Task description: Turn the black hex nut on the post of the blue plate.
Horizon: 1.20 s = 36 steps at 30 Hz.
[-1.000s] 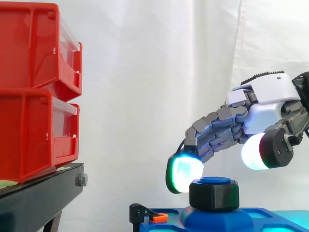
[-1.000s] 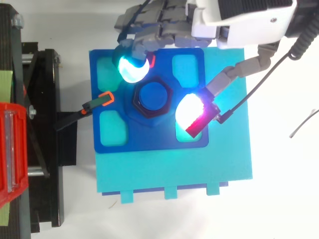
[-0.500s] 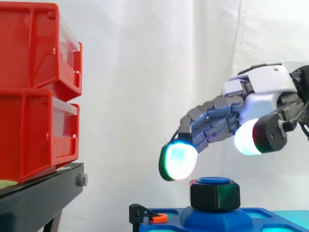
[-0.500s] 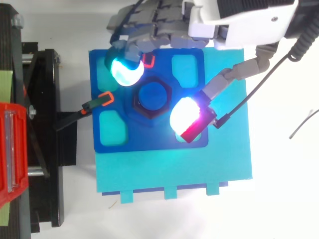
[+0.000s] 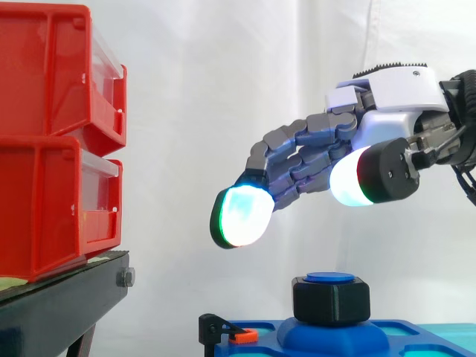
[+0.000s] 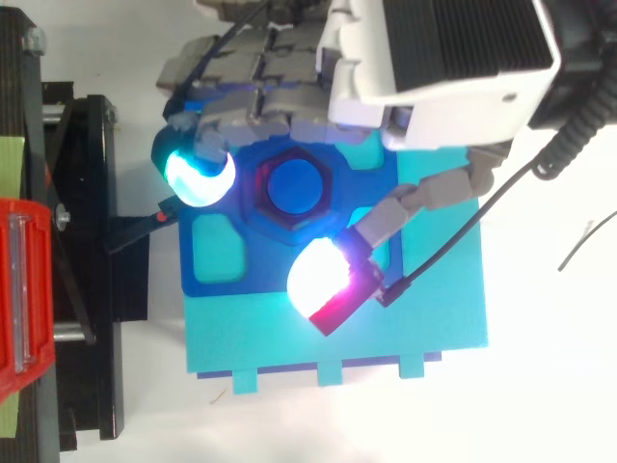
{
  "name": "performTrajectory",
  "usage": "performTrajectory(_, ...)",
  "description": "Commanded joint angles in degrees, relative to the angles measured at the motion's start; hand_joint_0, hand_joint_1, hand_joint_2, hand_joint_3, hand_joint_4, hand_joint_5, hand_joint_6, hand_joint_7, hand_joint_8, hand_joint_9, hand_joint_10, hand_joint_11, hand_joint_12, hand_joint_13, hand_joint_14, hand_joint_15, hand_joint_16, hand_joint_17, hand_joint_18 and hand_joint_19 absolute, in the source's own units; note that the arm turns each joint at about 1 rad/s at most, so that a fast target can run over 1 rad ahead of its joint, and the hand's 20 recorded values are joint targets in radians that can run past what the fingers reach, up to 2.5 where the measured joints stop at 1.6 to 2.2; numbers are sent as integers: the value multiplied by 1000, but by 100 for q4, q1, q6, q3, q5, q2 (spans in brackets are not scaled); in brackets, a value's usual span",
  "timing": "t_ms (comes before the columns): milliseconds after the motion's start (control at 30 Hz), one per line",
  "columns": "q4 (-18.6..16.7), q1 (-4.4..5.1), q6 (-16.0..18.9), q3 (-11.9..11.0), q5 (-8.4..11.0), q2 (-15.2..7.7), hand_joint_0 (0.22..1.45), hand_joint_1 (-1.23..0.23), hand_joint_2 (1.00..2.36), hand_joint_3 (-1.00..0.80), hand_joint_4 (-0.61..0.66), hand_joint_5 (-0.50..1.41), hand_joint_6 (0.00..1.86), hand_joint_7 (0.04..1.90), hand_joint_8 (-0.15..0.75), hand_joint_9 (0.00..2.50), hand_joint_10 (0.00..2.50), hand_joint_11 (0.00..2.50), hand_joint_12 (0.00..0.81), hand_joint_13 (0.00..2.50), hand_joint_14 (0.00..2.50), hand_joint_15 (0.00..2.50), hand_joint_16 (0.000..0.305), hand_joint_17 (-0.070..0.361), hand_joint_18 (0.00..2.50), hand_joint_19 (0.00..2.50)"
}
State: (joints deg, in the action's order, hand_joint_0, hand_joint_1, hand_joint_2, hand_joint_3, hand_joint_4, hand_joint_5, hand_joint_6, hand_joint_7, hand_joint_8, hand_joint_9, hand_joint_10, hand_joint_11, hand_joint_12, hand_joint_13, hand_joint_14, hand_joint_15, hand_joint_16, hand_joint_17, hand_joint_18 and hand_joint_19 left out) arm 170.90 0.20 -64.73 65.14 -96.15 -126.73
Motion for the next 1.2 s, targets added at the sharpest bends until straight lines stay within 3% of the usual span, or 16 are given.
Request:
performTrajectory(0, 40, 130, 4, -10, 158, -124, 444, -561, 1000, -500, 278, -184, 502, 856, 323, 319, 0, 0, 390, 306, 0, 0, 49, 109, 105, 95)
performTrajectory(200, 40, 209, 22, 17, 210, -133, 444, -560, 1000, -500, 278, -184, 503, 860, 324, 321, 0, 0, 391, 304, 0, 0, 49, 109, 107, 86)
performTrajectory(500, 233, 226, 4, 26, 193, -133, 443, -553, 1000, -500, 277, -184, 502, 856, 324, 321, 0, 0, 391, 305, 0, 0, 49, 109, 110, 87)
performTrajectory(833, 330, 226, 4, 96, 167, -124, 444, -550, 1000, -500, 282, -181, 503, 875, 323, 319, 0, 0, 391, 304, 0, 0, 49, 109, 110, 95)
performTrajectory(1167, 391, 138, 4, 96, 26, -133, 444, -547, 1000, -500, 290, -179, 503, 896, 323, 318, 0, 0, 391, 304, 0, 0, 49, 110, 110, 96)
